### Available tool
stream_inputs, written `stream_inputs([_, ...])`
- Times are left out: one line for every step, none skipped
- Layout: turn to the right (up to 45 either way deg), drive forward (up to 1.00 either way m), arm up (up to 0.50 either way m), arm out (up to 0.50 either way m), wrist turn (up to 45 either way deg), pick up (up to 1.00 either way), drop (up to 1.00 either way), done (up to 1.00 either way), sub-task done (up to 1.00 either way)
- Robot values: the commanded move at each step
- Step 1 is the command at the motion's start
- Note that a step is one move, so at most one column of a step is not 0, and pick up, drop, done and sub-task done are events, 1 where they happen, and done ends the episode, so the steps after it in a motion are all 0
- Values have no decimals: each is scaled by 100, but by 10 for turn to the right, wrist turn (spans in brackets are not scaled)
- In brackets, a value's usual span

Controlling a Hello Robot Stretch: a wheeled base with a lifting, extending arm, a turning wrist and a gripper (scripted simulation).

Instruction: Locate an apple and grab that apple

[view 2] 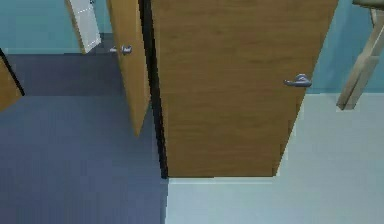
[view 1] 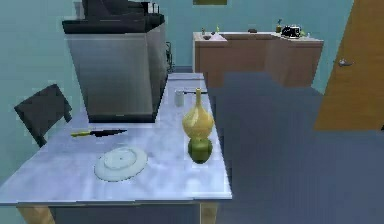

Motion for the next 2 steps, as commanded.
stream_inputs([-450,0,0,0,0,0,0,0,0])
stream_inputs([-390,0,0,0,0,0,0,0,0])
